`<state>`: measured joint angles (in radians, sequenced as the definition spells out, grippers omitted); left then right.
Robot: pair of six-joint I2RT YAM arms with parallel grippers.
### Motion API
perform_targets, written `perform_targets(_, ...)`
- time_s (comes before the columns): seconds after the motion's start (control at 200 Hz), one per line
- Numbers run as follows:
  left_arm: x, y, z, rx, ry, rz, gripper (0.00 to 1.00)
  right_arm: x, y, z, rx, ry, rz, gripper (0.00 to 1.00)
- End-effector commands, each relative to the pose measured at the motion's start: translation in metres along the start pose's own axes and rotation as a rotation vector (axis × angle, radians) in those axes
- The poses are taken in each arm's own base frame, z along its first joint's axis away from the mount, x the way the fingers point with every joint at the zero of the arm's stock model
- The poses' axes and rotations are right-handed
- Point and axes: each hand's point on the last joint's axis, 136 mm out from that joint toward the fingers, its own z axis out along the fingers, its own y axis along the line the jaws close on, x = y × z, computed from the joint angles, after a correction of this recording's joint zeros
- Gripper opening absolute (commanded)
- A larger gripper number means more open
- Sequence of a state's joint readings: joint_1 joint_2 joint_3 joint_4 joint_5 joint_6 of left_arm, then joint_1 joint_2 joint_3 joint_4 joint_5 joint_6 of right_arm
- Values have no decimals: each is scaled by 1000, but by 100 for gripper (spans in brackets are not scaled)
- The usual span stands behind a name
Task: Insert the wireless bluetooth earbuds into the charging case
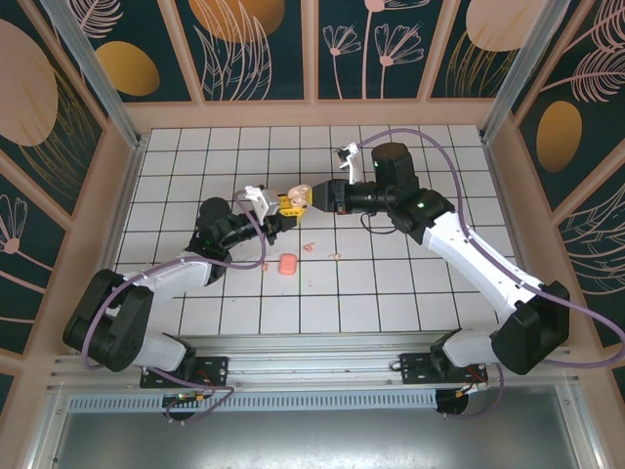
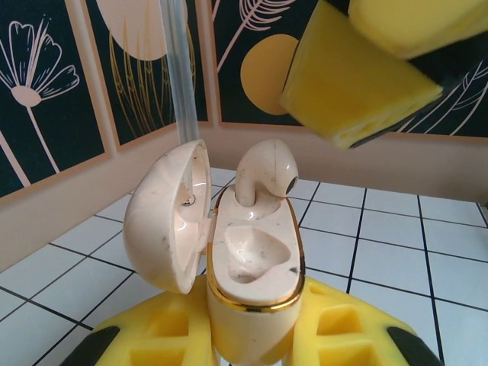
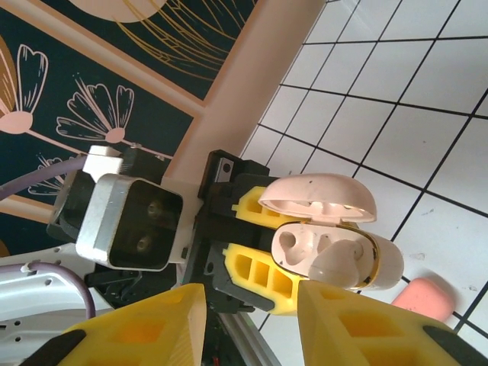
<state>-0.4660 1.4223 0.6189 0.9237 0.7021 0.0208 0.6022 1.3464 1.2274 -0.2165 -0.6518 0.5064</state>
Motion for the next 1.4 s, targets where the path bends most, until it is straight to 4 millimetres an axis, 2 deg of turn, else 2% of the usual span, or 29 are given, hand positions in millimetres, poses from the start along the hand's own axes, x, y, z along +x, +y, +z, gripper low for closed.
perform_targets(0.0, -17, -3, 4, 30, -44, 29, 13, -5, 1, -5, 3, -29, -22, 37)
perform_targets(0.33, -17, -3, 4, 28, -43, 29, 13, -4, -14, -7, 63, -32, -1, 26)
perform_targets(0.661, -19, -4, 3, 26, -47, 34, 13, 5, -24, -1, 80, -8, 21, 20)
perform_targets(1.396, -21, -3, 4, 31, -47, 42, 13, 0, -22, 14, 70, 2, 10, 18)
